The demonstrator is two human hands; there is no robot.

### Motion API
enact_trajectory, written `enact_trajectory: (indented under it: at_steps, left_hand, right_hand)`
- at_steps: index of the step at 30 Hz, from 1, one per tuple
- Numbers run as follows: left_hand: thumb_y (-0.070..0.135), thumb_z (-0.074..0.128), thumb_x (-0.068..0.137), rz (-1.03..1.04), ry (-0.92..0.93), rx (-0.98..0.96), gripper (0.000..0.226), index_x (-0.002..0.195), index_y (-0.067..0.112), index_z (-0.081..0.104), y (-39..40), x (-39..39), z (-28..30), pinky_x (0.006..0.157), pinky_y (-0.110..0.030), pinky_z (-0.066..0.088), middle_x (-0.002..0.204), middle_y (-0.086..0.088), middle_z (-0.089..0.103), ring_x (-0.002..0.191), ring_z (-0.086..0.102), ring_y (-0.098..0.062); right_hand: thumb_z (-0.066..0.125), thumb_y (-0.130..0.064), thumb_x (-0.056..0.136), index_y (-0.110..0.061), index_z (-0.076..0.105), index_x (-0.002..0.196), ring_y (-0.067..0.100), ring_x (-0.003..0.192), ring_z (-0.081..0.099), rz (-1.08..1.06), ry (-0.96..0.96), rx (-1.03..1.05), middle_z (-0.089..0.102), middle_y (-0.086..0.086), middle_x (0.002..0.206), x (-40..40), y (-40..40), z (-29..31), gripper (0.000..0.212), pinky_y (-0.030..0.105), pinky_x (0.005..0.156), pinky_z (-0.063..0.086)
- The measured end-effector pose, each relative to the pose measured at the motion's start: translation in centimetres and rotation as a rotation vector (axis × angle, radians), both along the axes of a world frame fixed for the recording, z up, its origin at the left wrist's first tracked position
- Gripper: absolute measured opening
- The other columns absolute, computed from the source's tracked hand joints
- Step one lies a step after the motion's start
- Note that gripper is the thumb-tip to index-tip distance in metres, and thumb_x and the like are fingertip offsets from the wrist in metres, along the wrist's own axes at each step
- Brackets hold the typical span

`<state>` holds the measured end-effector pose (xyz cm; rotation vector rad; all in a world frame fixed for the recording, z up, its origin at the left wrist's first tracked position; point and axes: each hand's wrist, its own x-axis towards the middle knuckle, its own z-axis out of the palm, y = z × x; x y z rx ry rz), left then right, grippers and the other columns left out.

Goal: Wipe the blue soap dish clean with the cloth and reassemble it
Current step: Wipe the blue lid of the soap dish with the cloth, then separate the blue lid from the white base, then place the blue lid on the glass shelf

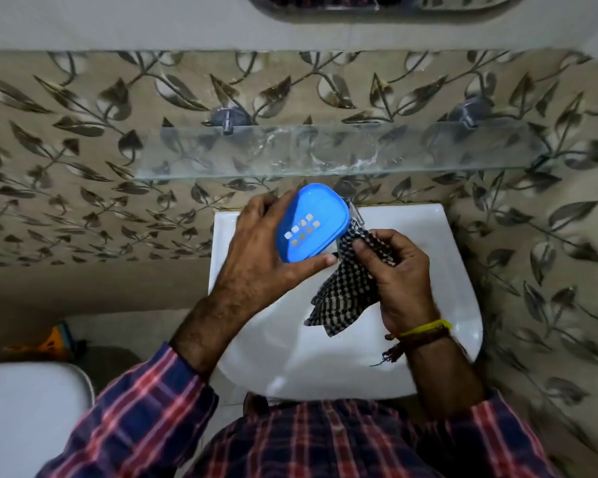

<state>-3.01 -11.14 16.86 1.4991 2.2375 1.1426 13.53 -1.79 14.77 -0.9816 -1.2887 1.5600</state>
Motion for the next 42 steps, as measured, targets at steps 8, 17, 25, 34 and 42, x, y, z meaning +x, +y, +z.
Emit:
enact_trajectory:
  at_steps: [8,17,25,34,42]
  left_hand:
    - [0.076,0.072,0.062,-0.104,0.280,0.089,0.107,0.148,0.016,0.047,3.2,-2.2,5.8,0.105,-0.026,0.030,0.133,-0.012,0.053,0.124,0.047,-0.027]
    - [0.053,0.085,0.070,-0.226,0.346,0.016,0.099,0.151,0.017,0.041,10.9,-4.5,6.1,0.109,-0.041,0.037,0.138,-0.009,0.057,0.125,0.050,-0.027]
    - [0.043,0.085,0.075,-0.274,0.249,-0.004,0.098,0.153,0.010,0.036,12.3,-5.1,4.3,0.110,-0.051,0.040,0.142,-0.015,0.055,0.129,0.051,-0.028]
    - [0.057,0.081,0.072,-0.126,0.356,0.076,0.102,0.155,0.021,0.032,11.3,-4.6,4.2,0.113,-0.054,0.033,0.150,-0.009,0.044,0.137,0.041,-0.026]
    - [0.022,0.077,0.089,0.351,-0.078,0.479,0.019,0.098,0.015,0.062,2.8,-2.4,-6.8,0.082,-0.043,0.052,0.094,0.001,0.063,0.090,0.060,-0.022]
  right_hand:
    - [0.063,-0.026,0.081,-0.011,0.068,0.099,0.020,0.084,0.070,0.060,0.256,-0.331,0.076,0.005,0.092,1.8,1.6,0.9,0.024,0.040,0.076,0.059]
    - [0.061,-0.034,0.087,0.003,0.061,0.122,0.039,0.114,0.062,0.021,0.388,-0.690,0.063,0.027,0.123,2.0,3.3,0.3,0.051,0.055,0.098,0.049]
    - [0.064,-0.002,0.081,0.002,0.064,0.108,0.037,0.104,0.064,0.092,0.366,-0.724,0.065,0.024,0.115,1.3,4.0,-0.4,0.028,0.049,0.093,0.054]
    - [0.061,0.004,0.086,-0.004,0.068,0.097,0.023,0.075,0.073,0.036,0.314,-0.588,0.075,0.011,0.086,0.5,5.0,-1.1,0.015,0.036,0.067,0.061]
    - [0.069,-0.001,0.072,-0.005,0.070,0.101,0.026,0.086,0.072,0.003,0.249,-0.519,0.075,0.012,0.096,2.7,4.6,-2.9,0.029,0.037,0.072,0.061]
